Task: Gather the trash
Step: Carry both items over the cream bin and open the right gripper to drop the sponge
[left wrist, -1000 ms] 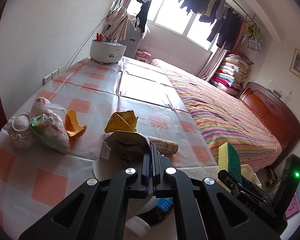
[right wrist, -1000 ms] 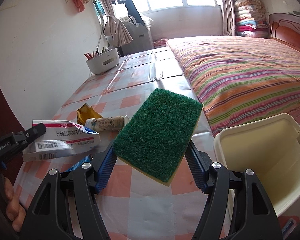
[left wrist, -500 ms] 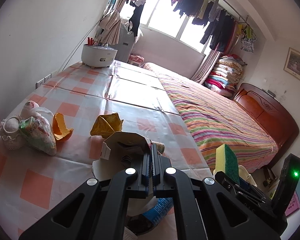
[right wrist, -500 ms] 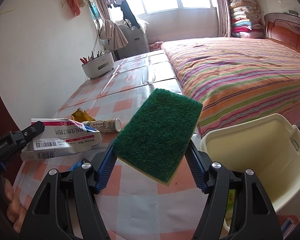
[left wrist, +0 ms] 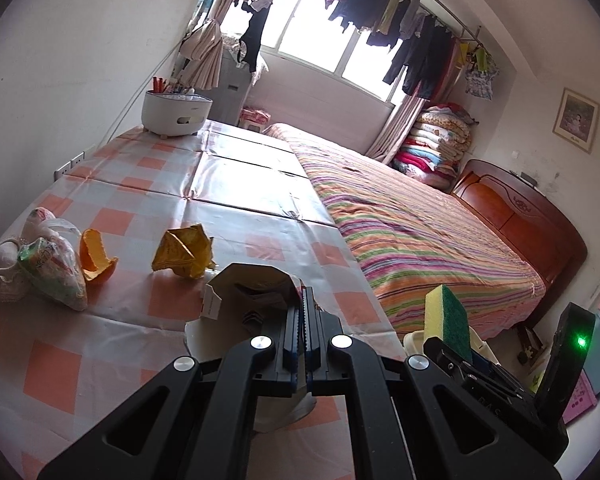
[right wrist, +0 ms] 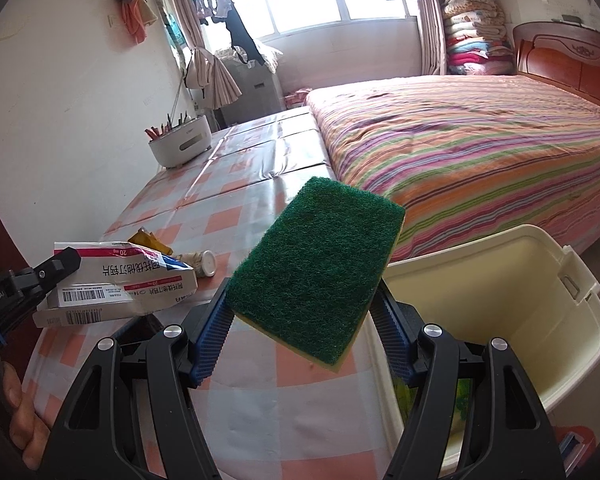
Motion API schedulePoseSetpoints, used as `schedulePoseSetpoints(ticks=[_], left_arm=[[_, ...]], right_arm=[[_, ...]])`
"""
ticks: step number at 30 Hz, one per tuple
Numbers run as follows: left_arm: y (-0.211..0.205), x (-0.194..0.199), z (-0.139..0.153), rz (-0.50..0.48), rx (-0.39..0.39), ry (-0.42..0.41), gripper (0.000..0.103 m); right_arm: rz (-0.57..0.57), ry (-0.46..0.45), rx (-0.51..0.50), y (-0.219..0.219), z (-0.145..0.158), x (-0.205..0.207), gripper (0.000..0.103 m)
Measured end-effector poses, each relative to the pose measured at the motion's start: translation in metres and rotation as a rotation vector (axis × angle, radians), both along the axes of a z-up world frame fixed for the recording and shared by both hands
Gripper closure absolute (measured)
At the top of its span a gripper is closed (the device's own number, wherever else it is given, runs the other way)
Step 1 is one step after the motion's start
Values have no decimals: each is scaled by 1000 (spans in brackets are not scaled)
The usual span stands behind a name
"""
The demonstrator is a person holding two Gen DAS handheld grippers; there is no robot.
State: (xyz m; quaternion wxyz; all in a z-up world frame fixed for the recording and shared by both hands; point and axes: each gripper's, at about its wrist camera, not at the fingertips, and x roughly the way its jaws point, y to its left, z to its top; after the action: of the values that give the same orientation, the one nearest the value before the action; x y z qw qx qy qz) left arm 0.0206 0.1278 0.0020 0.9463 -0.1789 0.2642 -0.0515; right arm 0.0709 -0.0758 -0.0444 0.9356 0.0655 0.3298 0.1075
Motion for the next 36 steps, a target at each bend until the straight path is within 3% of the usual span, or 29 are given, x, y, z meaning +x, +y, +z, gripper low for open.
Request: schedulePoseSetpoints(ticks=[36], left_arm=[[-125, 14, 5, -250, 38, 0, 101]], right_arm=[[-198, 10, 23, -110, -1, -12, 38]])
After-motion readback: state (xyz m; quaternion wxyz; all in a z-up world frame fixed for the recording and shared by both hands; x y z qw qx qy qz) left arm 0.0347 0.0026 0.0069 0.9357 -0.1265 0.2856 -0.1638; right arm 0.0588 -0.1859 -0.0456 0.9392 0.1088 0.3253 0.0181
